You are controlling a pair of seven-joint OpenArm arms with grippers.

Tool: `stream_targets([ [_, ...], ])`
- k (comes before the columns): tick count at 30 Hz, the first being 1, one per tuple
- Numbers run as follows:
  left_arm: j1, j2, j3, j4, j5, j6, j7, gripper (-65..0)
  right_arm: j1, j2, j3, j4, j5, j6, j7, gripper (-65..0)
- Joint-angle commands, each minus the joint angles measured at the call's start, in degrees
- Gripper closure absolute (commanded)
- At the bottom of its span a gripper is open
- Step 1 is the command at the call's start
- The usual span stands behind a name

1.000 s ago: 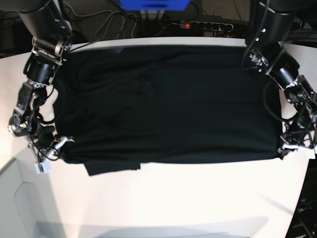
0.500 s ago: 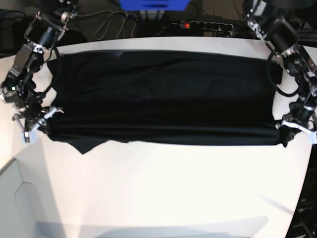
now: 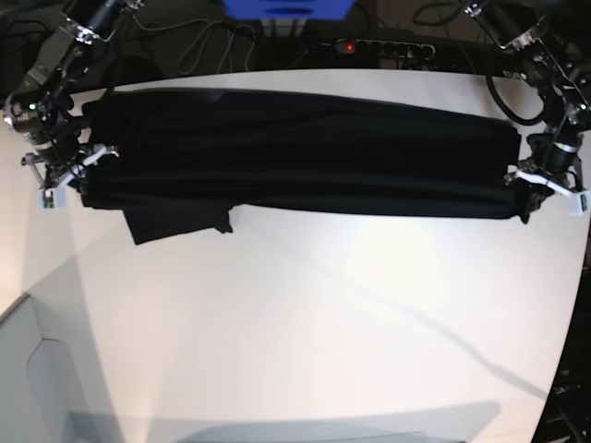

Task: Fold the T-shirt properly
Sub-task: 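Grasp the side edges with both grippers and fold the shirt toward the collar, then release the right gripper and move it to the folded shirt's end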

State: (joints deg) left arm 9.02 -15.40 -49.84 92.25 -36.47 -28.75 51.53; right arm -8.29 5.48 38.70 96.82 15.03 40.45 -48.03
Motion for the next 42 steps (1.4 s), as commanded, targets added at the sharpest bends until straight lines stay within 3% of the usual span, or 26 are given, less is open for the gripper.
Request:
stream_targets([
  [1,0.35,-1.35,-0.57,0.63,-0.41,0.66,-1.9,-0.1,-0.45,0.63,0.12,0.81,-0.21,-0.45,1.13,0.0],
  [4,1.58,-1.35,-0.31,-0.69,1.61,1.02,-1.9,-0.1,-1.6,0.55,-0.06,-1.47,-0.3,-0.45,1.13,0.0],
  [10,1.31,-1.35,-0.48,-4.64,12.34,1.02,-1.9,-0.1,-1.24,1.16,-0.06,-11.23,-0.3,-0.45,1.13,0.0],
  [14,0.35,-1.26,-0.22,-6.58,15.15,1.02,-1.9,-0.1,-1.24,1.95,-0.06,-13.43,-0.39,-0.45,1.13,0.0],
  [21,0.26,-1.26,-0.4,-7.37,15.15,1.02,-1.9,-0.5,-1.16,2.13,-0.06,-13.43,-0.39,-0.45,1.04,-0.9],
  [25,0.17,-1.26,-0.31,-7.1,15.06,1.02,-1.9,-0.5,-1.24,3.62,-0.06,-11.94,-0.39,-0.45,1.04,-12.5],
  [30,0.17,-1.26,-0.31,-7.28,15.06,1.02,-1.9,-0.5,-1.33,5.65,-0.06,-7.54,-0.39,-0.45,0.16,-19.5],
  [42,0.17,-1.26,-0.31,-7.54,15.15,1.02,-1.9,-0.5,4.82,6.7,3.63,4.42,-0.39,-0.45,-7.13,-20.4],
])
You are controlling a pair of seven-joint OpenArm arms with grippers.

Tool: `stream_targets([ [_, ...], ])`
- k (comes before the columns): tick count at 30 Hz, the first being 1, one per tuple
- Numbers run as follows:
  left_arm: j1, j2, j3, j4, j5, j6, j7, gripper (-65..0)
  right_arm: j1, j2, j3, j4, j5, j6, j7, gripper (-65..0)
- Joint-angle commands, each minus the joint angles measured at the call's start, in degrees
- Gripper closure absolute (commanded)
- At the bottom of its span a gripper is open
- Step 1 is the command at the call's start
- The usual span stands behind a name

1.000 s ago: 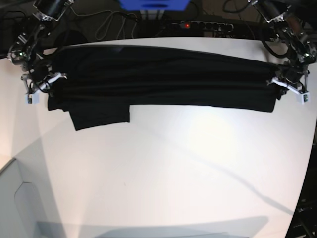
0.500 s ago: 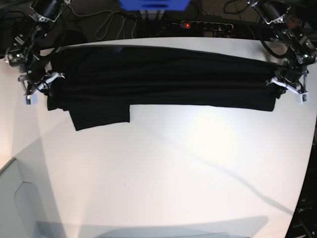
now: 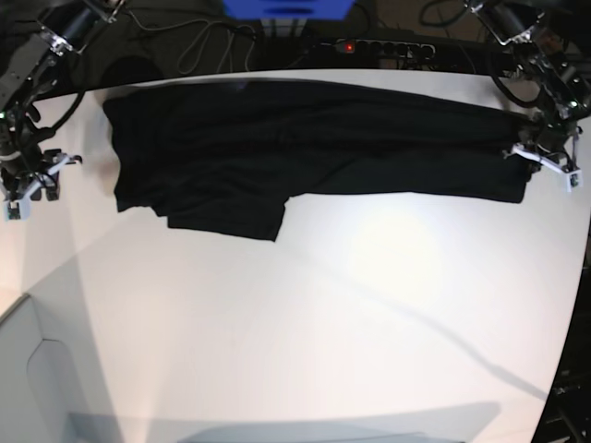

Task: Fold the T-shirt properly
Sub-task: 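Release the right gripper and move it to the folded shirt's end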

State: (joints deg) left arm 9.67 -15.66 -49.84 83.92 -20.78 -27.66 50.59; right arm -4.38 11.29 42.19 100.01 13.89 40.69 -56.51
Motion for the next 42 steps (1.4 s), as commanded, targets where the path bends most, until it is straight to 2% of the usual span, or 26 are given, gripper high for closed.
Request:
stream_targets([
  [1,-0.48,-1.0,-0.31,0.78,-0.46,-0.08,-0.96,-0.5,1.61,0.89,0.13,1.49,0.75,-0.69,0.73,-20.4],
  [5,-0.48,-1.0,-0.31,0.78,-0.46,-0.08,-0.96,-0.5,3.99,0.8,-0.22,1.75,0.75,-0.69,-1.73,-20.4],
  [11,-0.48,-1.0,-0.31,0.78,-0.37,-0.08,-0.96,-0.5,5.39,-1.93,-0.57,1.84,1.1,-0.69,-2.17,-20.4],
  [16,-0.48,-0.74,-0.22,0.7,-0.37,-0.08,-0.96,-0.5,3.64,-5.36,-3.12,3.95,1.19,-0.69,-2.17,-20.4],
  [22,-1.54,0.58,-0.13,0.7,-0.19,-0.08,-0.96,-0.5,3.37,-11.33,-3.21,15.82,1.19,-0.69,-2.08,-20.4],
  [27,-1.45,0.67,-0.13,0.7,-0.19,-0.08,-0.96,-0.5,3.55,-13.44,-6.37,16.35,1.19,-0.69,-2.26,-20.2],
  [29,-1.36,0.67,-0.13,0.7,-0.19,-0.08,-0.96,-0.5,2.49,-15.38,-8.83,16.35,1.19,-0.69,-2.26,-20.2],
  [34,-1.28,0.67,-0.13,0.7,-0.19,-0.08,-0.96,-0.5,1.0,-19.95,-13.49,16.35,1.19,-0.69,-2.26,-13.4],
  [40,-1.28,0.67,-0.13,0.61,-0.19,-0.08,-0.96,-0.5,-0.23,-20.29,-18.5,15.11,0.84,-0.69,-2.26,-1.8],
  [42,-1.19,0.67,-0.13,0.61,-0.19,-0.08,-0.96,-0.5,0.12,-20.29,-18.33,12.48,0.75,-3.9,-2.08,0.0],
])
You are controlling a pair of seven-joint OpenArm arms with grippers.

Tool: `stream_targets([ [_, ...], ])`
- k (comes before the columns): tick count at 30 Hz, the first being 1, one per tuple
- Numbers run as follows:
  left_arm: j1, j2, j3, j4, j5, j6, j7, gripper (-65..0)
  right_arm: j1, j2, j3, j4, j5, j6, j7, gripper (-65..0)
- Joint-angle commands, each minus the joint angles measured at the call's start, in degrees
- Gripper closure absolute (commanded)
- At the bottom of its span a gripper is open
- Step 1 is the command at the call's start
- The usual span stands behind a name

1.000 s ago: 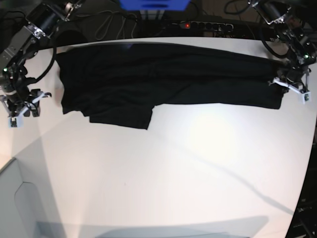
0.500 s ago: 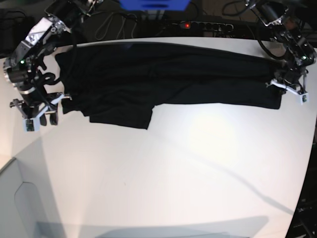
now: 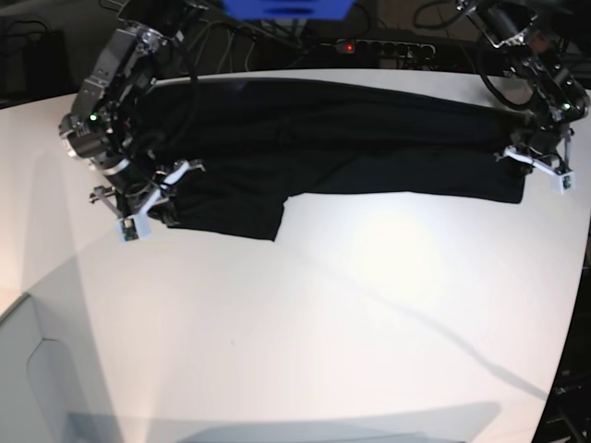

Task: Fold the T-shirt properly
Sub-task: 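Release the right gripper and move it to the folded shirt's end, then grasp the shirt end with the right gripper and lift it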

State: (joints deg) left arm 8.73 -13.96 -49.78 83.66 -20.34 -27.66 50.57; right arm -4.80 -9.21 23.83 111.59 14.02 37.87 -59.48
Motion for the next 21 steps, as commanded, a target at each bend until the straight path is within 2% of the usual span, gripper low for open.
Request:
stream_targets([
  [1,-0.25,-1.03,-0.2,0.87,-0.63,-0.08,-0.94,-0.5,0.89,0.21,0.03,-0.87,0.62,-3.45,1.15,0.0],
  [4,-0.25,-1.03,-0.2,0.87,-0.63,-0.08,-0.94,-0.5,2.12,3.01,0.03,-8.16,0.97,-9.69,1.15,0.0],
  [5,-0.25,-1.03,-0.2,0.87,-0.63,-0.08,-0.94,-0.5,2.38,3.72,0.21,-10.8,0.97,-10.57,1.33,0.0],
  [8,-0.16,-1.03,-0.2,0.87,-0.63,-0.08,-0.94,-0.5,3.7,6.09,1.79,-16.87,0.97,-10.83,1.42,0.0],
  [10,-0.16,-1.03,-0.2,0.87,-0.63,-0.08,-0.94,-0.5,3.87,6.27,5.04,-18.36,0.88,-10.92,1.42,0.0],
  [16,-0.25,-1.03,-0.2,0.87,-0.63,-0.08,-0.94,-0.5,3.87,6.44,11.37,-18.01,0.79,-10.92,1.07,0.0],
  [21,-0.34,-1.03,-0.2,0.87,-0.63,-0.08,-0.94,-0.5,2.47,6.27,13.22,-11.68,0.7,-10.92,0.8,0.0],
])
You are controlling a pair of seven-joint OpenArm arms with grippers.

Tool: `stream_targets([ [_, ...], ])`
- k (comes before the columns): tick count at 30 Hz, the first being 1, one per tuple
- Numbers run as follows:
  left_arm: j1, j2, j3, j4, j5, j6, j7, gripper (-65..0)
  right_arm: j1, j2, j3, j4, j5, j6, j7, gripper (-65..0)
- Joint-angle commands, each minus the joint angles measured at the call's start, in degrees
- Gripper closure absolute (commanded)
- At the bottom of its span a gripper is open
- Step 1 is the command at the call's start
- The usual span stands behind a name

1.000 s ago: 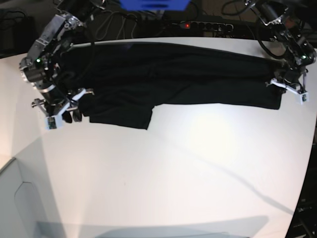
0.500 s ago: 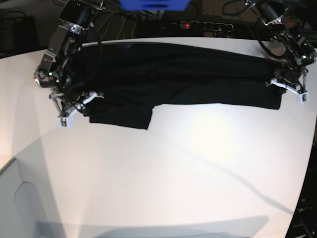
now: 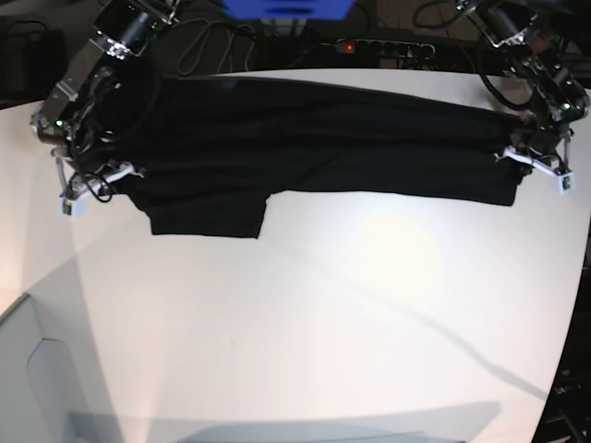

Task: Fold the T-shirt properly
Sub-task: 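Grasp the shirt end with the right gripper and lift it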

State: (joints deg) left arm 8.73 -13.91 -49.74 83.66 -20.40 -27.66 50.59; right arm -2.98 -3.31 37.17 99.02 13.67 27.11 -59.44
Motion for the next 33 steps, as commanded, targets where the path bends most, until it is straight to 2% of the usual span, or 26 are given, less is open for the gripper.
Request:
stream_targets([
  [1,-0.34,-1.08,-0.24,0.52,-0.56,-0.08,-0.96,-0.5,0.04,0.28,-0.29,2.47,1.14,-0.17,0.76,0.0],
  [6,-0.6,-1.08,-0.24,-2.12,-0.56,-0.08,-1.05,-0.5,-0.23,-0.07,-0.55,10.82,1.32,-0.17,0.76,0.0],
  [9,-0.16,-1.08,-0.24,-3.17,-0.56,-0.08,-4.04,-0.5,0.74,-0.69,-2.75,12.76,1.32,-0.17,0.76,0.0],
  [10,-0.07,-1.08,-0.24,-3.26,-0.56,-0.08,-5.09,-0.5,1.01,-0.6,-4.42,12.76,1.32,-0.17,0.67,-1.5],
  [14,0.02,-1.08,-0.24,-3.26,-0.48,-0.08,-5.88,-0.5,2.5,-0.25,-10.49,12.41,1.41,-0.17,-1.7,-15.7],
  [16,0.02,-1.08,-0.24,-3.26,-0.48,-0.08,-5.88,-0.5,3.73,-0.34,-13.39,11.53,1.41,-0.17,-2.93,-19.1],
  [19,0.02,-1.08,-0.24,-3.26,-0.48,-0.08,-5.8,-0.5,6.72,-0.34,-15.59,7.39,1.41,-0.17,-3.46,-19.2],
  [22,0.02,-1.08,-0.24,-3.26,-0.48,-0.08,-5.8,-0.5,11.38,0.28,-15.5,-2.54,1.23,-0.17,-3.29,-19.6],
  [27,0.81,-1.08,-0.24,-3.09,-0.56,-0.08,-6.15,-0.5,18.06,4.76,-15.32,-20.74,1.41,-0.17,-2.67,-19.4],
  [33,0.81,-1.16,-0.42,-3.17,-0.56,-0.08,-6.15,-0.5,17.8,5.9,-9.26,-21.79,1.41,0.01,0.76,-19.3],
])
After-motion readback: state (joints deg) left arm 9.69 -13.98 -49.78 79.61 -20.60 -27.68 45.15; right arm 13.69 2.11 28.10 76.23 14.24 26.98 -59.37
